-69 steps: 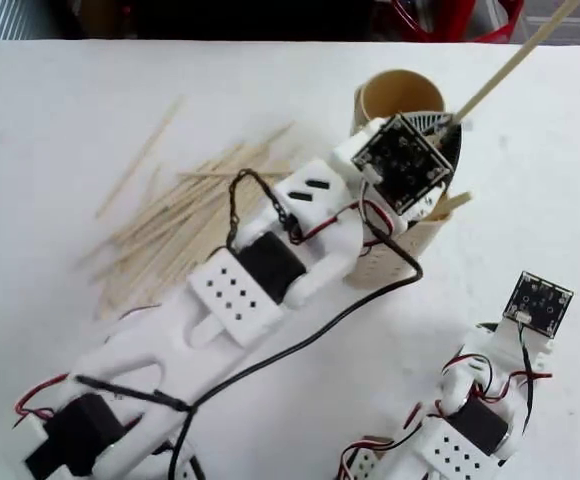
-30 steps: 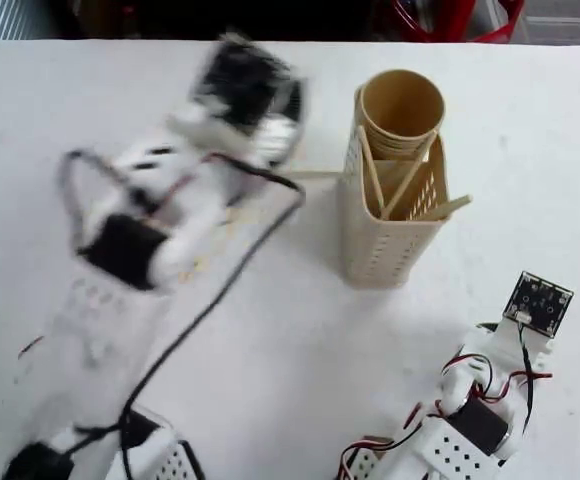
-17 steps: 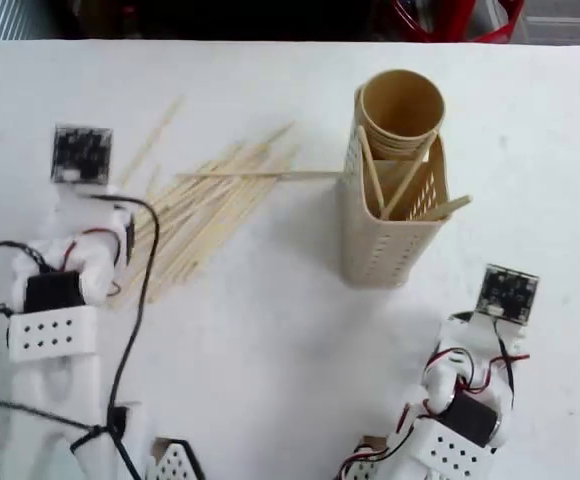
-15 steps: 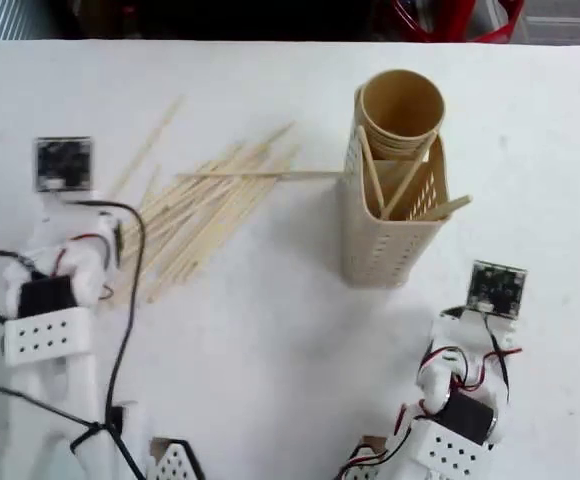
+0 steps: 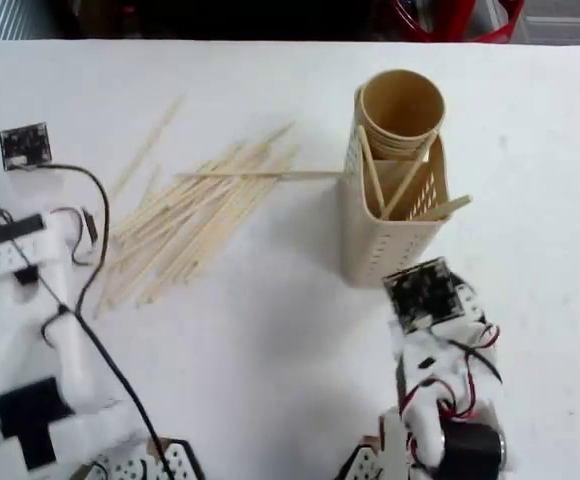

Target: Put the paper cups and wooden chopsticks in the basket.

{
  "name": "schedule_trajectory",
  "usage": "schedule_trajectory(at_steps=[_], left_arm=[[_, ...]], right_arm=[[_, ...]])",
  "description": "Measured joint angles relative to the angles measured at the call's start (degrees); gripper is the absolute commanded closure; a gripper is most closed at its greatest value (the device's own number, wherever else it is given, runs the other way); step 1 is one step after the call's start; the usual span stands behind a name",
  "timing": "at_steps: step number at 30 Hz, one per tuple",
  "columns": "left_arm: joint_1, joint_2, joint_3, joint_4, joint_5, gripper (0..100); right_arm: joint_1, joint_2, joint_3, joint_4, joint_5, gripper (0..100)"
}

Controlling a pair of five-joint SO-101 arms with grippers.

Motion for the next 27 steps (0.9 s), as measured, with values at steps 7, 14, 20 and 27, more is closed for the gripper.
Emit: schedule_trajectory(at_steps=[7,14,20,27], left_arm=[[-1.3,14.2,-11.3,4.2,3.3,91],[-6.3,22.9,-18.1,4.2,15.6,91],[-10.9,31.4,-25.1,4.2,28.6,91],[-12.0,38.1,-31.9,5.1,30.9,91]], right_arm=[[-9.7,11.8,-11.7,3.5,-2.5,97.4],[-23.8,41.1,-27.3,3.4,-7.4,97.4],[-36.4,68.2,-39.7,-2.4,-10.8,97.4],[-37.8,97.7,-53.4,-9.0,-18.2,97.7]])
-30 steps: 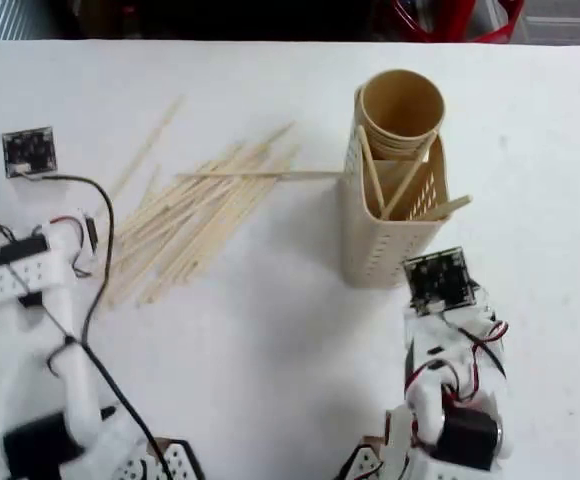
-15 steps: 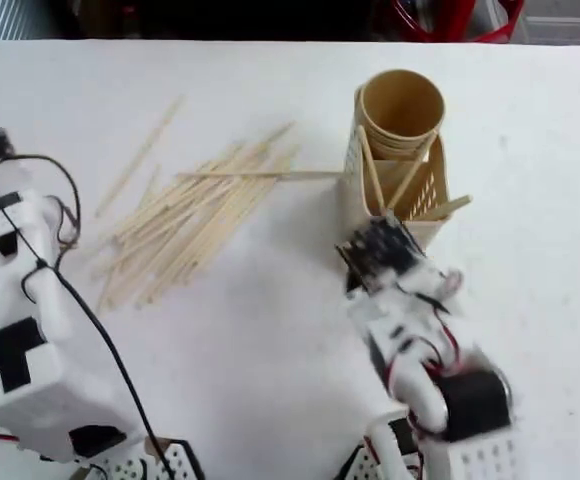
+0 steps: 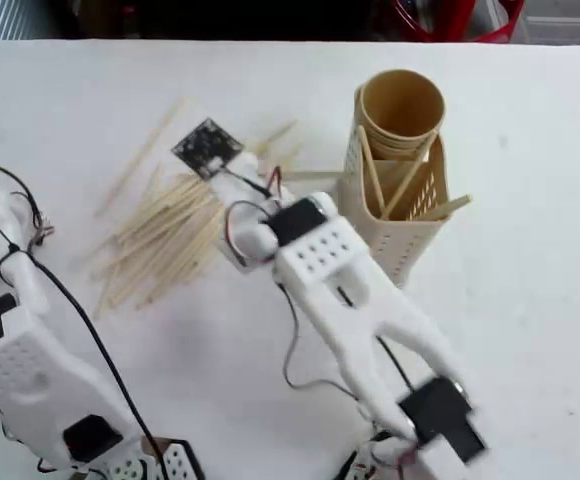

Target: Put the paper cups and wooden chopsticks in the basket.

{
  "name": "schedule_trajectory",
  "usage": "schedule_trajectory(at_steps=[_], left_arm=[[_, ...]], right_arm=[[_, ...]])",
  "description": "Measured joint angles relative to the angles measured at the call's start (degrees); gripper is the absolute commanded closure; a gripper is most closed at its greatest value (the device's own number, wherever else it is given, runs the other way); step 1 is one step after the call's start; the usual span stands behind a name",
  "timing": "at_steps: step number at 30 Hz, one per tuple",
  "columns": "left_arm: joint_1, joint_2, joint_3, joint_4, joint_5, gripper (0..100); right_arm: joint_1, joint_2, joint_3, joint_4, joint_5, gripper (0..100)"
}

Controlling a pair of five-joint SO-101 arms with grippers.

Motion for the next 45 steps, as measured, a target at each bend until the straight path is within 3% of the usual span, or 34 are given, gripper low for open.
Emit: schedule_trajectory(at_steps=[6,12,18,24,28,30,41,45], left_arm=[[-0.3,2.5,-3.6,0.1,-0.2,91],[-2.0,3.6,-5.4,-1.6,-11.6,91],[-2.1,3.6,-6.2,-0.2,-12.6,91],[-2.5,1.6,-6.2,0.4,-20.3,91],[-2.5,-4.0,-6.2,0.6,-23.8,91],[-2.5,-7.9,-6.2,0.6,-24.0,91],[2.1,-32.0,-6.2,8.8,-24.0,91],[3.8,-42.0,-7.6,9.1,-16.6,91]], right_arm=[[0.4,18.4,-9.0,-3.3,-13.8,96.3],[0.3,31.2,-18.5,-4.3,-18.0,80.7],[0.4,40.4,-28.4,-4.3,-26.4,80.4],[0.2,47.3,-36.7,-4.2,-28.3,81.3],[0.5,49.8,-40.2,-4.0,-28.3,93.3],[1.3,49.9,-41.4,-2.2,-28.3,98.1],[1.7,50.3,-43.3,4.3,-28.4,98.1],[1.7,50.3,-43.3,7.2,-28.4,98.1]])
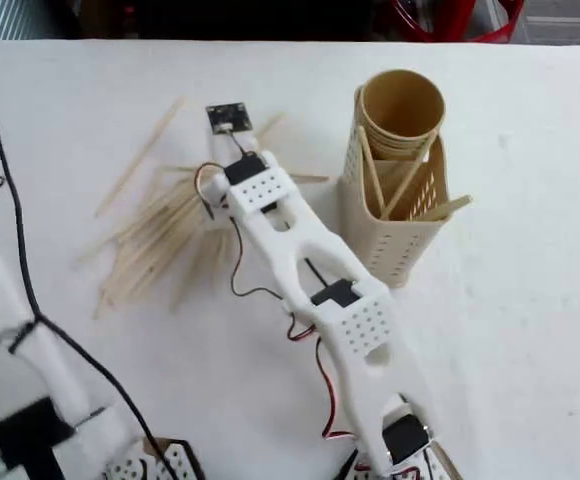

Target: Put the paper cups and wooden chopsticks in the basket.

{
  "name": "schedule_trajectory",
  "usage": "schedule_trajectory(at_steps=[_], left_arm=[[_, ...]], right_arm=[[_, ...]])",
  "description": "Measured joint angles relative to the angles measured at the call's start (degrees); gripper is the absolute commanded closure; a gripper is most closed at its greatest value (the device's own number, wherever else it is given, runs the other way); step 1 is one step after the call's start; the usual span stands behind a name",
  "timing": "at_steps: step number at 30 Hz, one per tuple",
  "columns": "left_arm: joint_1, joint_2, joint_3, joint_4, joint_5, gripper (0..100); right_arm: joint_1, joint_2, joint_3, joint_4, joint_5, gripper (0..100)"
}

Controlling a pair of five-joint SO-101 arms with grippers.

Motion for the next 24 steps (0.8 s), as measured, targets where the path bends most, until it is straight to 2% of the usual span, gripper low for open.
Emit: schedule_trajectory(at_steps=[3,9,17,24], left_arm=[[0.1,-7.8,-1.5,0.0,3.8,91],[2.5,-21.0,-1.7,0.1,4.0,91],[14.8,-29.7,4.7,6.8,-10.9,91],[20.0,-30.2,4.5,11.3,-13.3,91]], right_arm=[[0.0,-1.0,0.4,2.3,0.0,98.1],[-0.1,-5.5,1.1,7.4,0.3,98.1],[0.0,-15.9,4.2,9.2,5.9,98.1],[0.0,-32.0,12.8,9.2,12.0,98.1]])
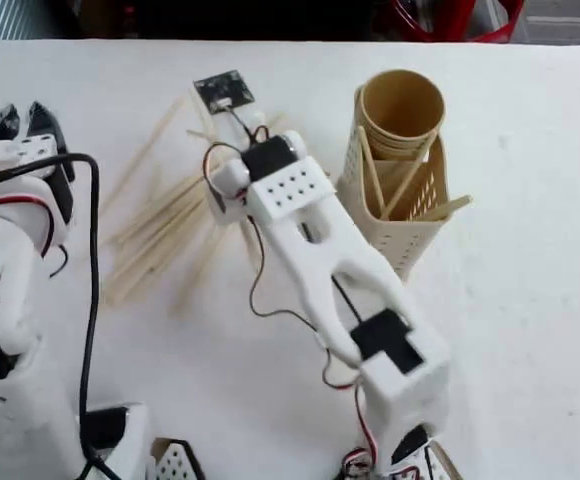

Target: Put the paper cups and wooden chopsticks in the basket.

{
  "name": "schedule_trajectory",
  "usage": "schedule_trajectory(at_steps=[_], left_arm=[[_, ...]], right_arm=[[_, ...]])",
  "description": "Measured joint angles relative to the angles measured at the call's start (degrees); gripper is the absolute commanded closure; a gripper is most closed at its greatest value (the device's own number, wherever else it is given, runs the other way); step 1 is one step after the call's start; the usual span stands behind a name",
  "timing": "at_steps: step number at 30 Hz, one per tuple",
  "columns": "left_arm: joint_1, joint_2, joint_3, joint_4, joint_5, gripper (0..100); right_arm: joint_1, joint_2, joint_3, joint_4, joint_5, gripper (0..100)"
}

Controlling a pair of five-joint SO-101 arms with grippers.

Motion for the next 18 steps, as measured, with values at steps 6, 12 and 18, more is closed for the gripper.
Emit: schedule_trajectory(at_steps=[6,12,18], left_arm=[[0.4,-0.1,-3.9,6.5,0.0,91],[-1.4,-0.1,4.9,7.0,0.0,91],[-2.9,-0.1,21.6,1.6,0.0,91]], right_arm=[[0.0,-18.6,8.0,-0.8,3.8,98.1],[0.0,-36.3,16.3,-3.3,9.9,98.1],[2.3,-47.4,17.4,-4.9,10.5,98.2]])
